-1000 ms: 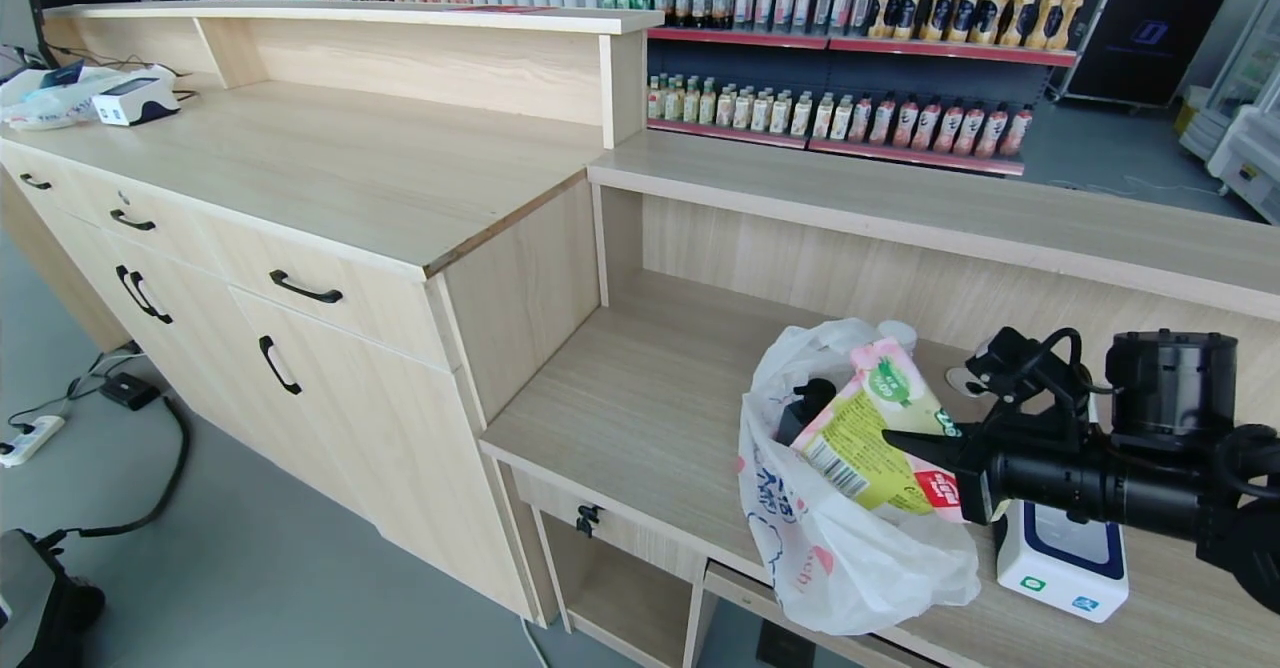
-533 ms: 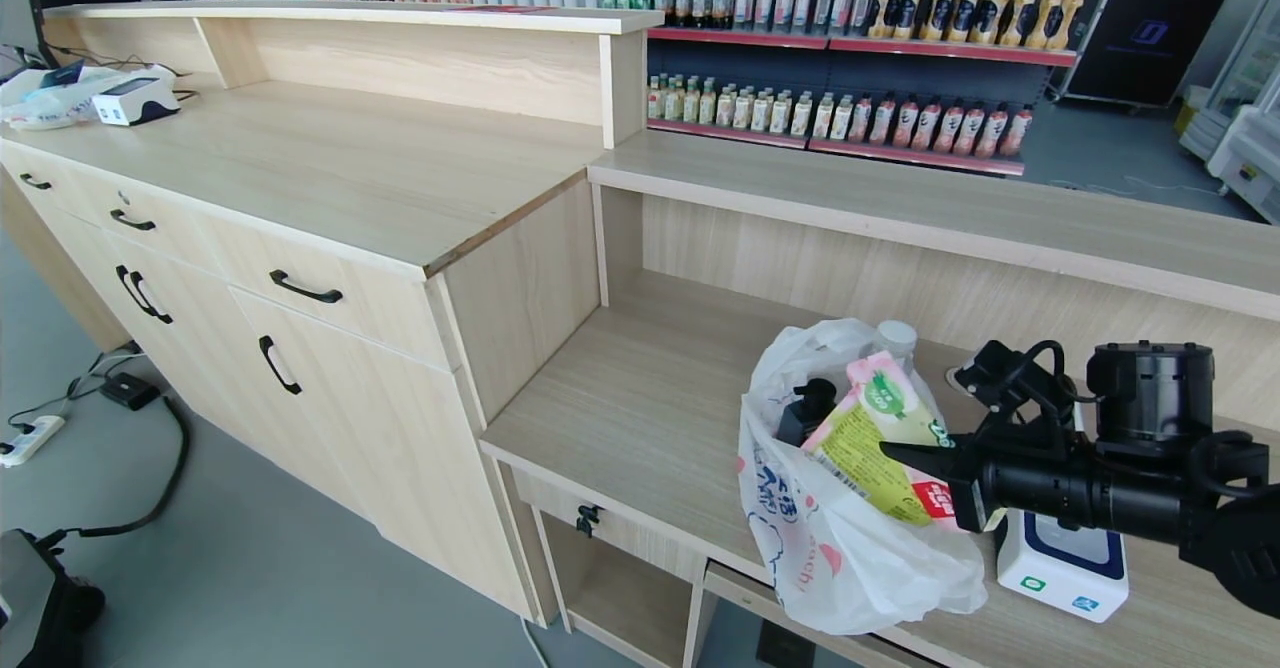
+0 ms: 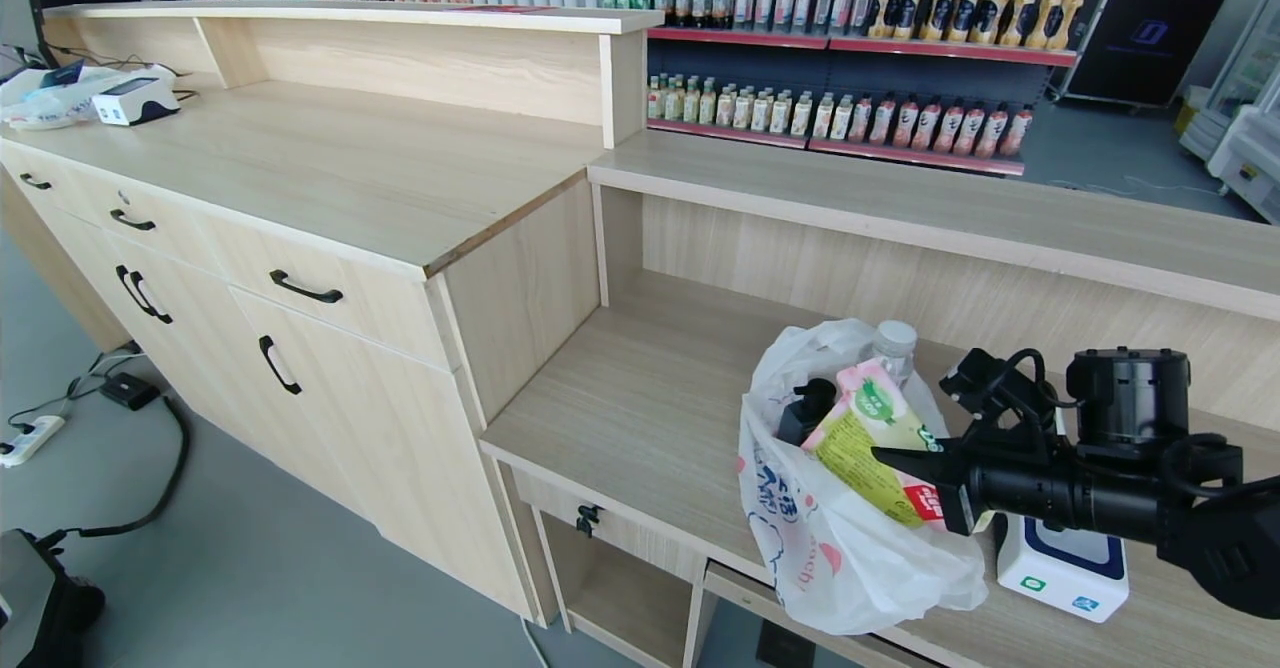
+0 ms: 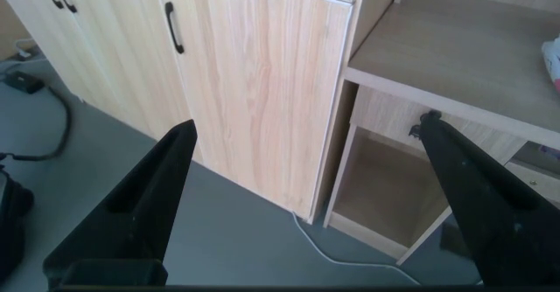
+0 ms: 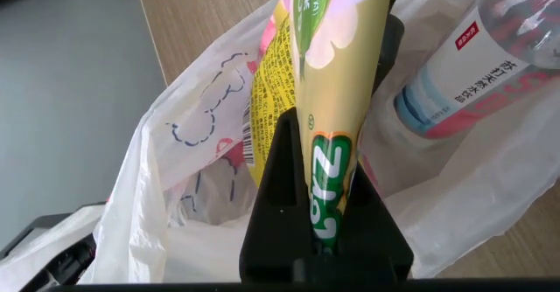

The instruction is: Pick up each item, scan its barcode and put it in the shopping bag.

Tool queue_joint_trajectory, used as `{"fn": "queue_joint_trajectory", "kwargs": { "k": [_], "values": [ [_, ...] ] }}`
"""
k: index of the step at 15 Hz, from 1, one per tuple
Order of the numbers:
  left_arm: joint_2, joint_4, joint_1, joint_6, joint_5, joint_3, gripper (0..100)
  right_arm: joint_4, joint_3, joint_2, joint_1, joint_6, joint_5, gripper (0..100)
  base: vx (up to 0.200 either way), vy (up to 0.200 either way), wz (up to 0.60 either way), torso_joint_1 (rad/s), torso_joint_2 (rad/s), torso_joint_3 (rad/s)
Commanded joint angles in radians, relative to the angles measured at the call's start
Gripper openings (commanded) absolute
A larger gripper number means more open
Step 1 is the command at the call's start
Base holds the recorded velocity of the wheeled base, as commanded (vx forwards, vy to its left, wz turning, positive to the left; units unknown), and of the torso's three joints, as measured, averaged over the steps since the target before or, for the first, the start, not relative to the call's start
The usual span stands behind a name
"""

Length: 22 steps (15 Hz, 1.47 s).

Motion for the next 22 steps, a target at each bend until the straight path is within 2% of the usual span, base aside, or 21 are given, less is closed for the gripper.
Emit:
{"fn": "queue_joint_trajectory", "kwargs": {
  "k": [1,12,13,22],
  "values": [
    [0.0,0.0,0.0,0.0,0.001,0.0,100,0.001,0.002,0.01,0.0,-0.001,0.001,0,0.0,0.0,0.0,0.0,0.0,0.0],
    [0.0,0.0,0.0,0.0,0.001,0.0,100,0.001,0.0,0.008,0.0,-0.001,0.001,0,0.0,0.0,0.0,0.0,0.0,0.0],
    [0.0,0.0,0.0,0.0,0.001,0.0,100,0.001,0.0,0.007,0.0,-0.001,0.001,100,0.0,0.0,0.0,0.0,0.0,0.0],
    [0.0,0.0,0.0,0.0,0.001,0.0,100,-0.033,-0.014,-0.071,0.003,0.009,0.036,100,0.0,0.0,0.0,0.0,0.0,0.0]
  ]
}}
